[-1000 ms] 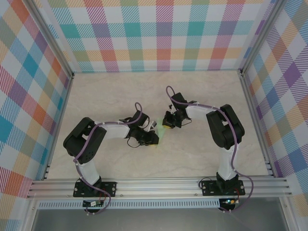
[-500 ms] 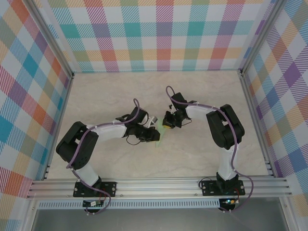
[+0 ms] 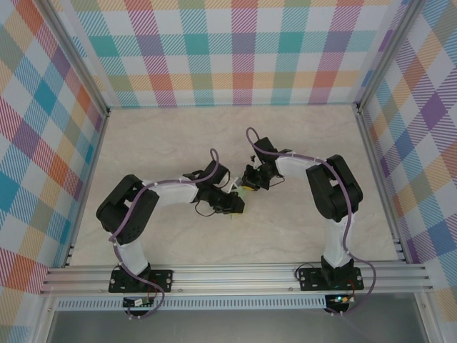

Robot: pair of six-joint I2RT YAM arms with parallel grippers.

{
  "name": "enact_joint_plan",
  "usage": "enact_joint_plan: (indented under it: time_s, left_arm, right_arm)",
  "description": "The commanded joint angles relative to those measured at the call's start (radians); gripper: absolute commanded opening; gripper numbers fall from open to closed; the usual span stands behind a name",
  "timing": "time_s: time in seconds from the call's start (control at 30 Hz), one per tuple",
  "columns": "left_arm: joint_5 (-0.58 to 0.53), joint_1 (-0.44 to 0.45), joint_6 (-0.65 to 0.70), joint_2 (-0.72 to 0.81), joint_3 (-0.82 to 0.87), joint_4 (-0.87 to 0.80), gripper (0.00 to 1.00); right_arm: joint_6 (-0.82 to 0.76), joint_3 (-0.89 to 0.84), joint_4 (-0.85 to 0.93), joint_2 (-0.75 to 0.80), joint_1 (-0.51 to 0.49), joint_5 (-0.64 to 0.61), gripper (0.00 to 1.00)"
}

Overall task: Fold a paper plane with a square sheet of paper (fold left side to right side)
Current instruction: Fold the wing for the fifth time at the center of the table.

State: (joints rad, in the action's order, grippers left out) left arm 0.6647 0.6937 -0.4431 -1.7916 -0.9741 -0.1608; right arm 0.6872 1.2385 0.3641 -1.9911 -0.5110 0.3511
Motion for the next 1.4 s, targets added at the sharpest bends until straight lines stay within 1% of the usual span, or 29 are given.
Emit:
enact_joint_plan:
  time_s: [0.0, 0.2, 0.3, 0.53, 0.67, 0.9, 1.07, 1.17, 1.2, 1.37]
  left_arm:
    - [-0.033, 0.007, 0.058, -0.008, -0.031, -0.076, 0.16]
    - [-0.047, 0.007, 0.09, -0.026, -0.047, -0.109, 0.16]
    - [-0.06, 0.007, 0.105, -0.032, -0.056, -0.157, 0.16]
    - [-0.132, 0.007, 0.129, -0.028, -0.063, -0.204, 0.16]
    - [-0.149, 0.007, 0.129, -0.024, -0.063, -0.21, 0.16]
    - [-0.137, 0.007, 0.119, -0.033, -0.046, -0.186, 0.15]
    - [-0.107, 0.006, 0.093, -0.044, -0.016, -0.135, 0.15]
    - [-0.106, 0.007, 0.079, -0.05, 0.008, -0.126, 0.14]
    - [-0.106, 0.007, 0.076, -0.051, 0.016, -0.086, 0.14]
    - [-0.112, 0.007, 0.063, -0.062, 0.048, -0.057, 0.12]
  right_arm:
    - [-0.024, 0.016, 0.049, -0.03, -0.006, -0.03, 0.08]
    - [-0.024, 0.016, 0.052, -0.032, -0.006, -0.032, 0.08]
    - [-0.023, 0.016, 0.053, -0.032, -0.006, -0.032, 0.08]
    - [-0.023, 0.019, 0.058, -0.033, -0.006, -0.035, 0.08]
    - [-0.024, 0.021, 0.061, -0.034, -0.006, -0.037, 0.08]
    - [-0.024, 0.021, 0.059, -0.034, -0.006, -0.035, 0.08]
    - [-0.021, 0.006, 0.014, -0.023, -0.005, -0.009, 0.08]
    - [-0.018, 0.003, -0.011, -0.007, -0.004, 0.008, 0.08]
    - [-0.017, 0.001, -0.017, -0.001, -0.001, 0.012, 0.08]
    - [-0.023, 0.007, -0.011, 0.009, 0.0, 0.018, 0.08]
